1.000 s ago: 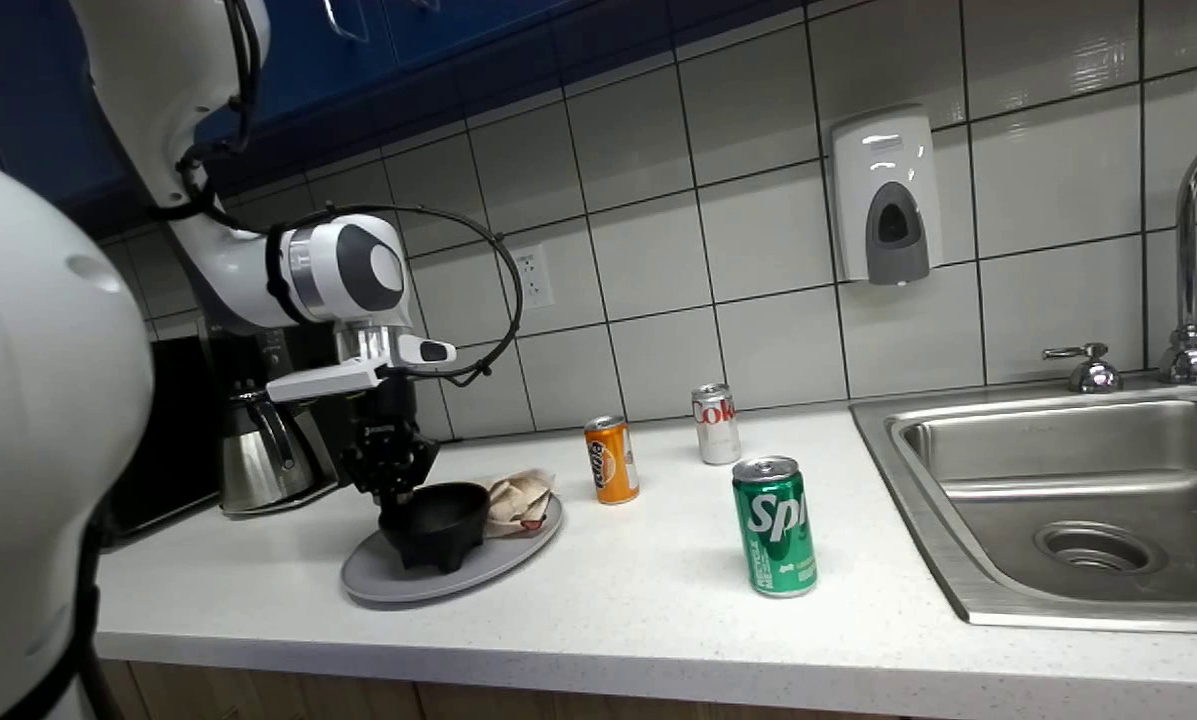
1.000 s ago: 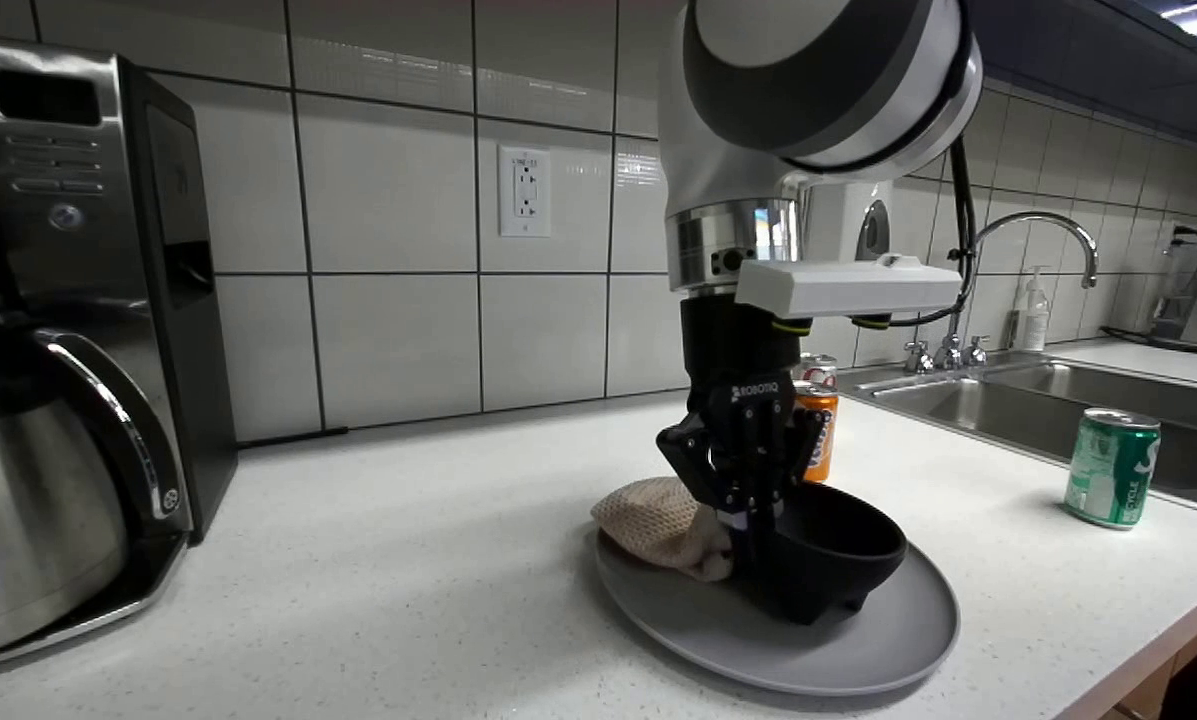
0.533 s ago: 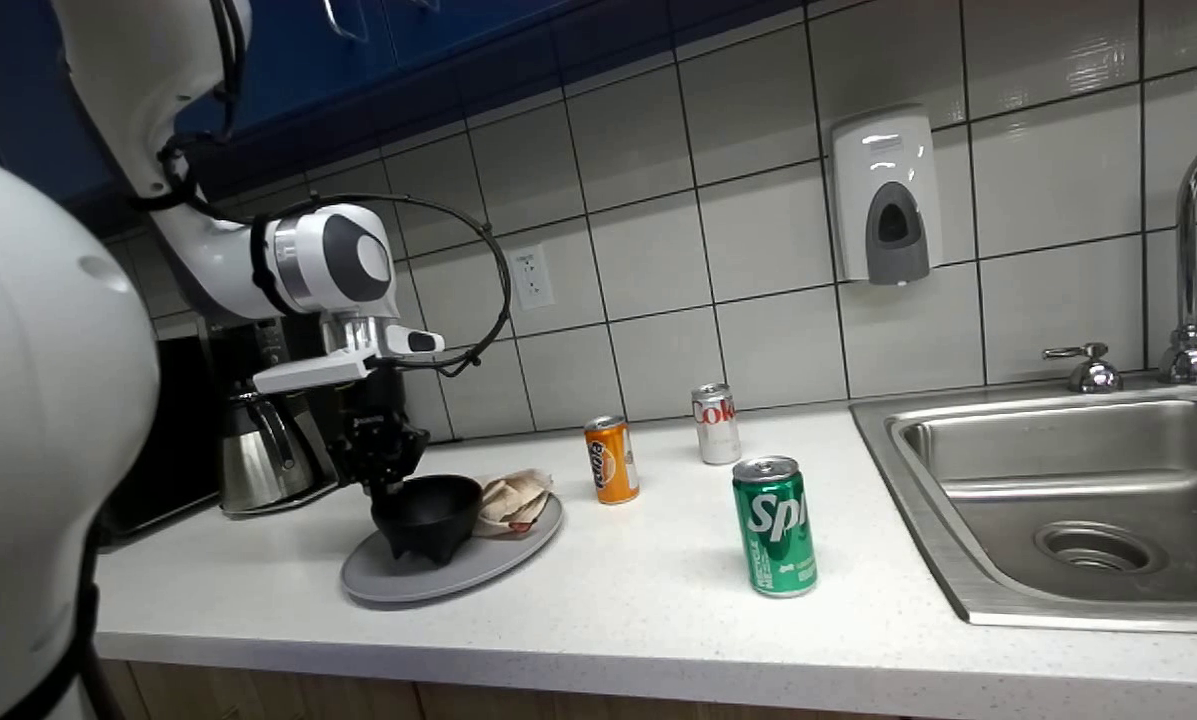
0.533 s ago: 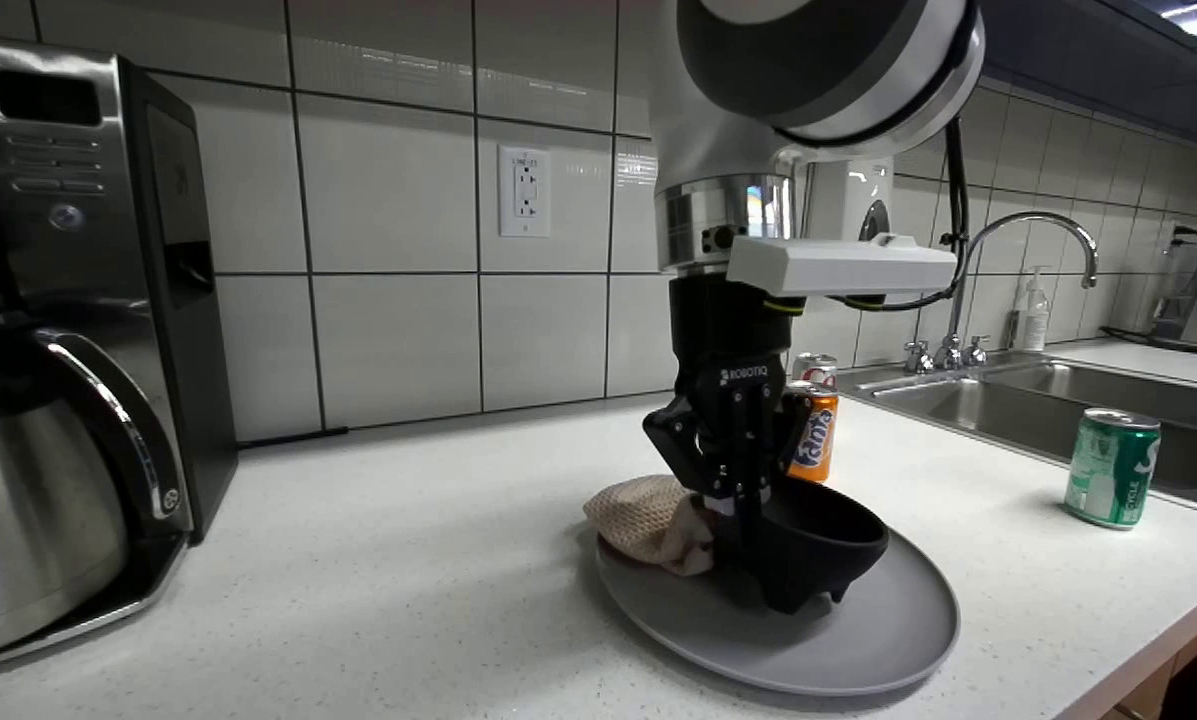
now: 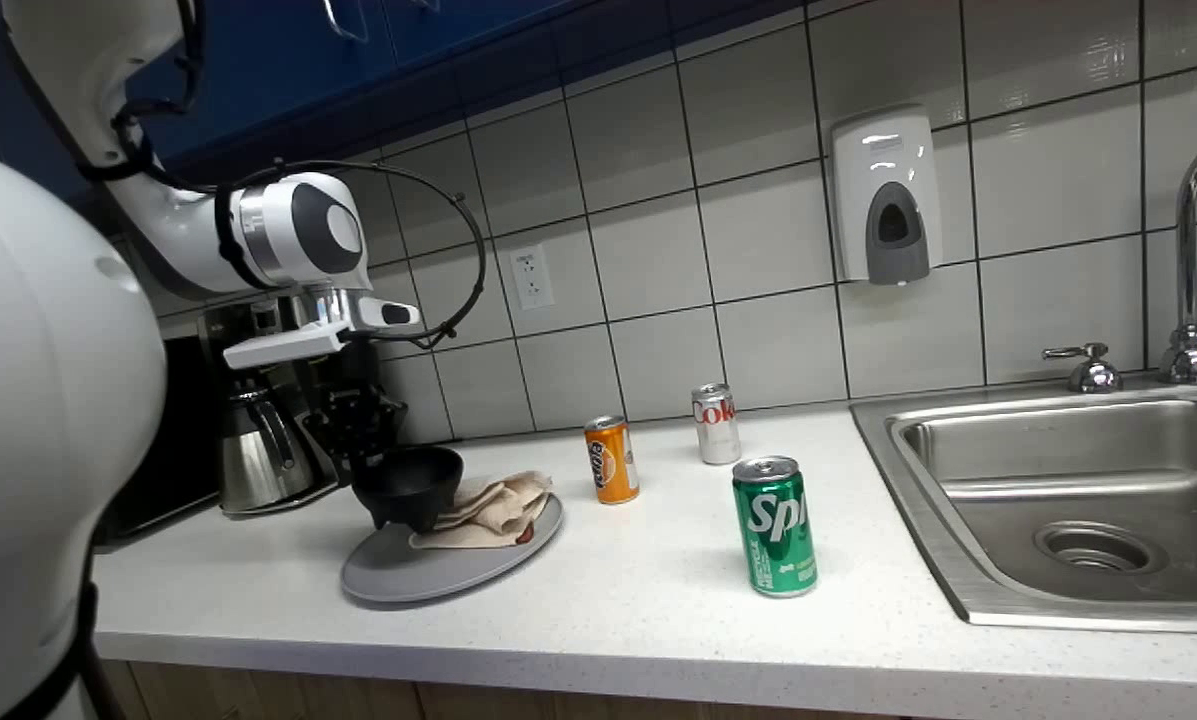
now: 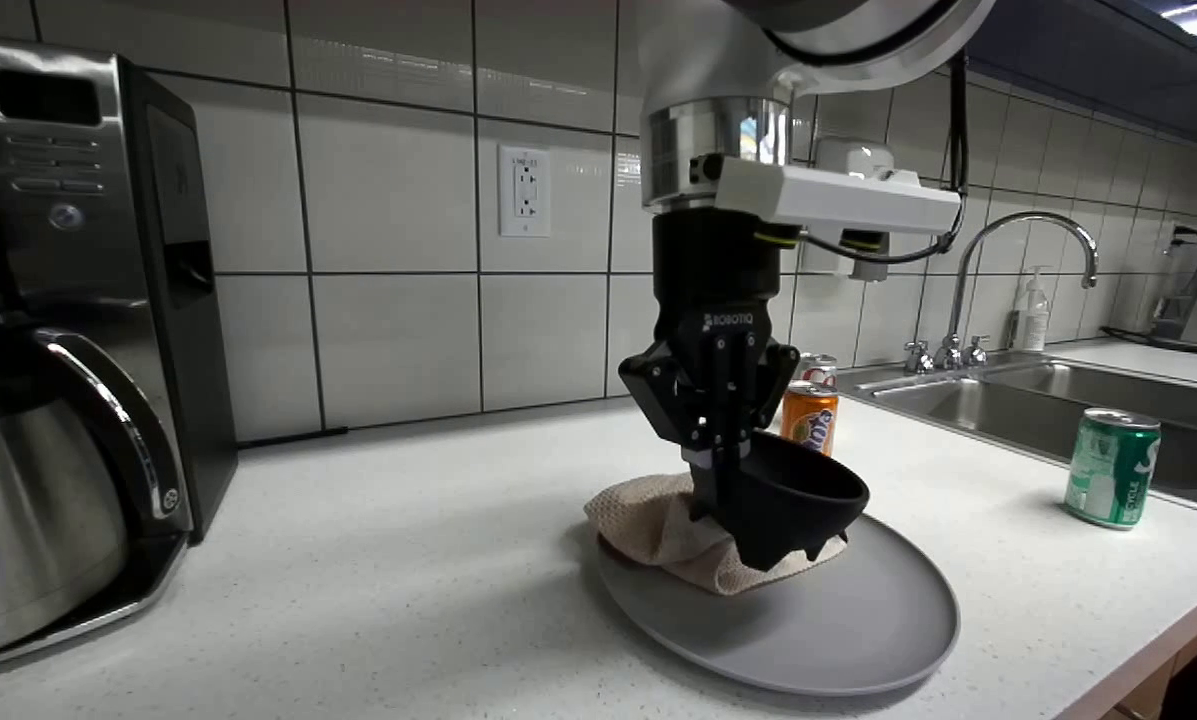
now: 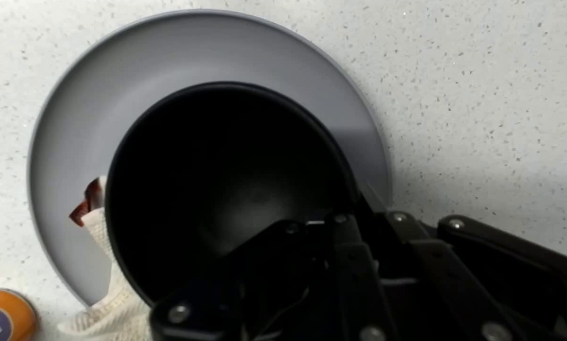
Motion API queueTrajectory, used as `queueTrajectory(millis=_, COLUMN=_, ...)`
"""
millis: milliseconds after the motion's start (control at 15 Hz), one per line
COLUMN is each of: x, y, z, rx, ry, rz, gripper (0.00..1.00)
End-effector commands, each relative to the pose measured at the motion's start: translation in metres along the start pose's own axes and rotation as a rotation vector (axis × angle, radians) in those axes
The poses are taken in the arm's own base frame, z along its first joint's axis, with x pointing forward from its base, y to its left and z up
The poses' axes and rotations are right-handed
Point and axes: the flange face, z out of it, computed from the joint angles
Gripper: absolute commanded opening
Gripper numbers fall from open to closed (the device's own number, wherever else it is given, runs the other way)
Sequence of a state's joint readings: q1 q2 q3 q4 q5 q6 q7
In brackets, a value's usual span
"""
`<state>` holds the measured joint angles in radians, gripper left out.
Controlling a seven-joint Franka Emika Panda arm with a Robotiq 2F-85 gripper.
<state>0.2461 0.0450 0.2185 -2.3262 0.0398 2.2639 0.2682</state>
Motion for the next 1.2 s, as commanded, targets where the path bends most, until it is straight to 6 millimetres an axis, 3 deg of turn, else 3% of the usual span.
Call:
queueTrajectory(millis=0, x=-0.009, y=-0.013, z=-0.025, rx=-0.032, ry=0.011, rz=-0.016, gripper=0.02)
queueTrajectory(millis=667, x=0.018, y=-0.05, z=-0.051, rx=-0.074, ry=-0.012, rz=-0.139, gripper=0.02)
queueTrajectory(millis=1133, x=0.053, y=-0.085, z=-0.042, rx=-0.084, ry=-0.052, rz=-0.249, gripper=0.02)
